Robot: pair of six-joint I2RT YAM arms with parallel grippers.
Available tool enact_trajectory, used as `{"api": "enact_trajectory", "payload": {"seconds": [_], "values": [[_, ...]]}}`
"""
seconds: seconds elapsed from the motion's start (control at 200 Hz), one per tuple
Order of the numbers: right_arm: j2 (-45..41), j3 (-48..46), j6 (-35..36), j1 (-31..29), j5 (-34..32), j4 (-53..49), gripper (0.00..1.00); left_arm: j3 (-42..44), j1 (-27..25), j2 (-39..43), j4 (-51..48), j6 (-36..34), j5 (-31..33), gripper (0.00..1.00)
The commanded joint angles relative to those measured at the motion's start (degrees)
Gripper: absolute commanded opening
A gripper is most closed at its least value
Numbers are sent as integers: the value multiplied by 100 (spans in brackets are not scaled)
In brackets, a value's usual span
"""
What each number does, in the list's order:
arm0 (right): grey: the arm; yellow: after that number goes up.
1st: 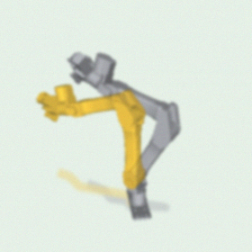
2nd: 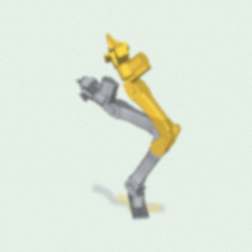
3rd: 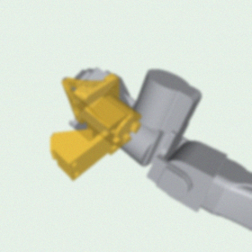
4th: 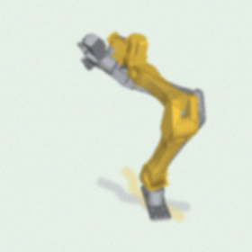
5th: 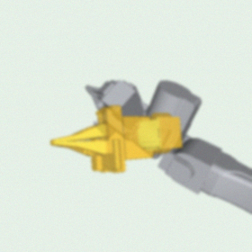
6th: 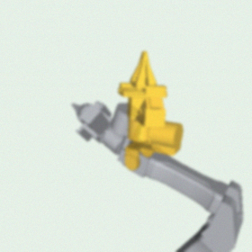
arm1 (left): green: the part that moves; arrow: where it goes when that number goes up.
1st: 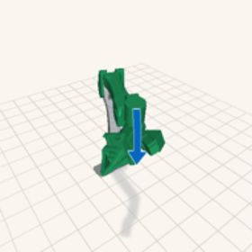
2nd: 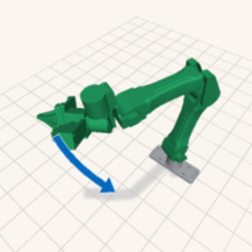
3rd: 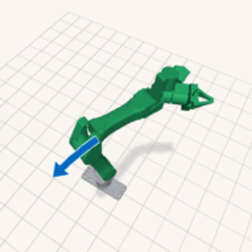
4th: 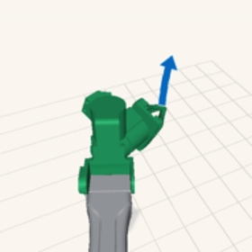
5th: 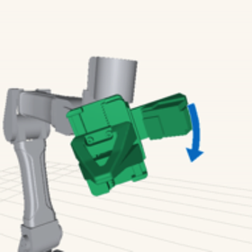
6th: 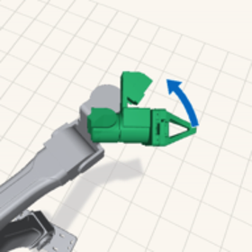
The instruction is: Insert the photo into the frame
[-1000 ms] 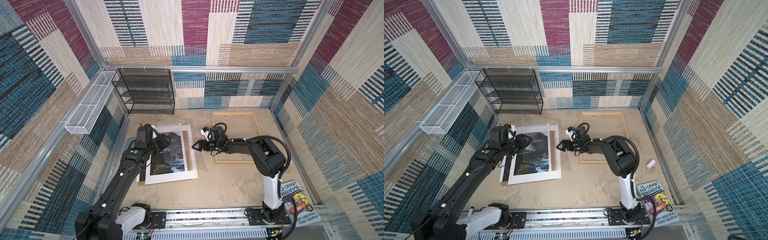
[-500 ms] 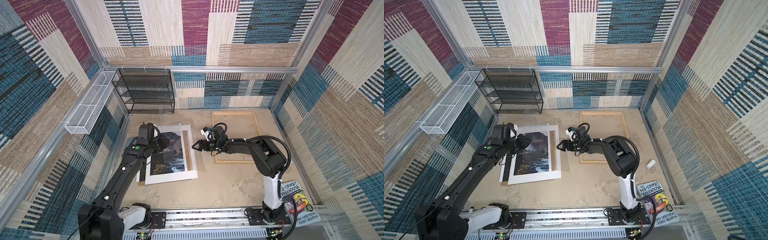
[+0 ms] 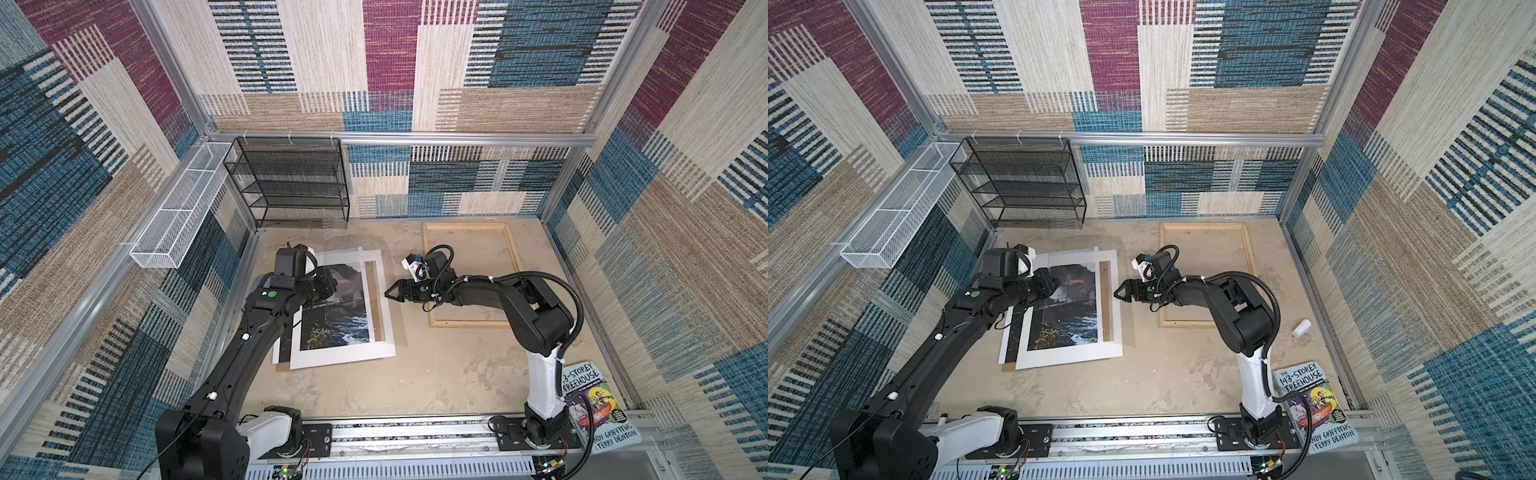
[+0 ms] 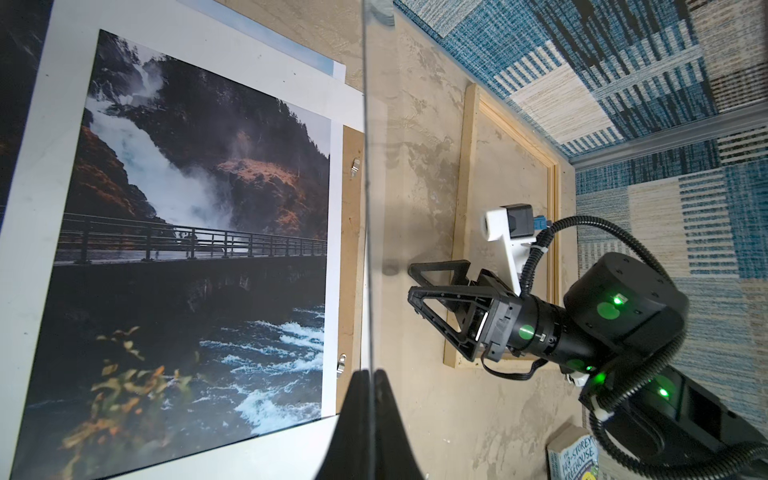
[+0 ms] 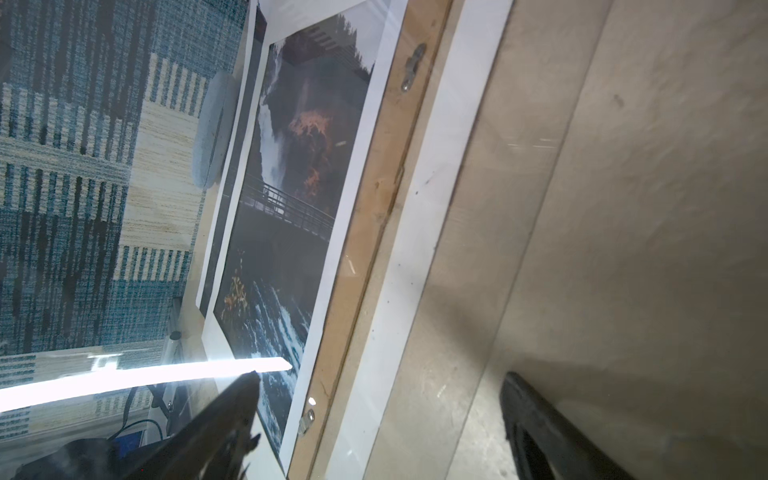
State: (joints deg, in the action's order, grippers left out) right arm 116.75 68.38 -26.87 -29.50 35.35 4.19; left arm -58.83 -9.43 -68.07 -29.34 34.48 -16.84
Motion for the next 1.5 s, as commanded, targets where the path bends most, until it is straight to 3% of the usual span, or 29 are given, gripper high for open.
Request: {"api": "enact_trajectory", "payload": {"seconds": [0.0,0.305,0.696,0.941,1.187,1.497], "values": [[-127,68,59,101,-101,-471,92,-203,55,45,138,-367,-513,0],[-566,452,200,505,252,-599,93,-855,142,265,263,-407,-1264,0],[-1062,365,-213,695,1151,0,93,-697,161,568,1650,339,-2490,0],[-1685,-514,-969,1044,1898,1261,93,225,161,972,3623,1354,-2421,0],[-2354,-959,-1855,1318,2521,2349,93,470,152,851,3975,1460,-2323,0],[-2898,-817,-1865,1414,2450,2089,86,675,150,486,4460,1507,-2463,0]]}}
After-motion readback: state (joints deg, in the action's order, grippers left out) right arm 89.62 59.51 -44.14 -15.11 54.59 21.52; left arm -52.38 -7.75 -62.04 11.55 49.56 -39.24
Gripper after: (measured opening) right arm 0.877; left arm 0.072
